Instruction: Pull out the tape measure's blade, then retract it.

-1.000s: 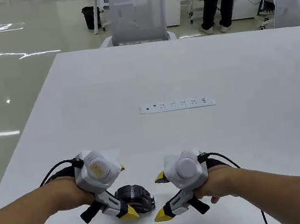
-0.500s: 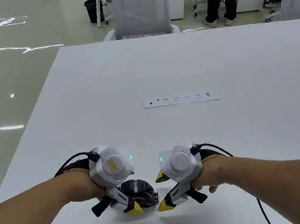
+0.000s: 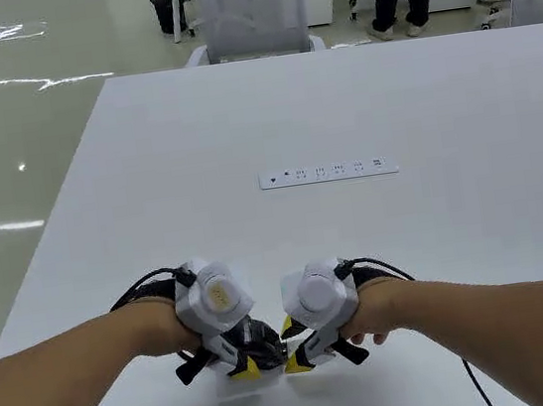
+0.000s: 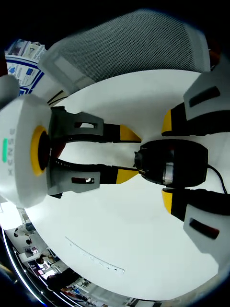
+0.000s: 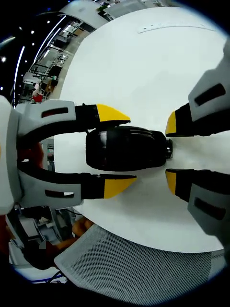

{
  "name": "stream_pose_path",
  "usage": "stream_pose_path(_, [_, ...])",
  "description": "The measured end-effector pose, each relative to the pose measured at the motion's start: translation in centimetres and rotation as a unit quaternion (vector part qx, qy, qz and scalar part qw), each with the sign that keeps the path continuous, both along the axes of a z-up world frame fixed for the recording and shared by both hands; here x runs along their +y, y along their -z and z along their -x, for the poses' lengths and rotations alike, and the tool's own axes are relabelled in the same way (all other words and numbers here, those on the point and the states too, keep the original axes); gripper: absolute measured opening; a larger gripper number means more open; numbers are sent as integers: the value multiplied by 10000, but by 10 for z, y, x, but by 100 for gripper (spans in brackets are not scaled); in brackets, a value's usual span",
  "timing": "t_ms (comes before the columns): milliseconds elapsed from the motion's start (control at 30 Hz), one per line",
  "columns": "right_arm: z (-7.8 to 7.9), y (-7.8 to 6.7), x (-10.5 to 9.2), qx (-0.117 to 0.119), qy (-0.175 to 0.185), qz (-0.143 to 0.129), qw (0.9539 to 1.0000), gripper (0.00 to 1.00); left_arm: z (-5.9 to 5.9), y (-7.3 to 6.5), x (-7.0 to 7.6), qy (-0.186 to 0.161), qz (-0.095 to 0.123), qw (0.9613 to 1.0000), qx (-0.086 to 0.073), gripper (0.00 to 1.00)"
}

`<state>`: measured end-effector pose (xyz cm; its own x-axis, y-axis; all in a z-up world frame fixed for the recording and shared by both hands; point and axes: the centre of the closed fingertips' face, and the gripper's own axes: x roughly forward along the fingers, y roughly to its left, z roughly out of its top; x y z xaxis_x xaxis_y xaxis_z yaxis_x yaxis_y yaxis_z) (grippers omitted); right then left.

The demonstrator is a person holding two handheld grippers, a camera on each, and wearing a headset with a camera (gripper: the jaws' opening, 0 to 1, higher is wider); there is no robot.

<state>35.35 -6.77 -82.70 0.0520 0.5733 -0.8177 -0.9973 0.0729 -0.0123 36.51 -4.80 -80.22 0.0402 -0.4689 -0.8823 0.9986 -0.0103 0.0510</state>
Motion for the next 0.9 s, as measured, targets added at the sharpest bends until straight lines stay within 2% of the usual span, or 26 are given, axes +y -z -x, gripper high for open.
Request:
stream_pose_path(33, [0, 1, 0, -5, 5, 17, 10000, 23, -2, 0, 1, 0, -26, 10000, -33, 34])
stream_pose_path(67, [0, 2, -1, -1, 7, 24, 10000, 21, 0, 1, 0, -17, -34, 10000, 47, 34])
stream_pose_path(200, [-4, 2, 1, 1, 72, 35, 10000, 18, 0, 2, 0, 140, -106, 9998, -29, 33])
stream_pose_path(400, [-3, 3, 0, 14, 109, 115, 9999, 17, -1, 4, 1, 167, -150, 9997, -101, 33])
stream_pose_path(500, [-2, 5, 0, -103, 73, 186, 9997, 16, -1, 3, 1, 215, -182, 9995, -138, 32])
stream_pose_path(600, [-3, 4, 0, -35, 167, 184, 9997, 15, -1, 3, 1, 211, -186, 9995, -156, 32])
stream_pose_path(900, [-4, 5, -1, -82, 142, 225, 9996, 14, -2, 3, 2, 202, -221, 9994, -189, 31])
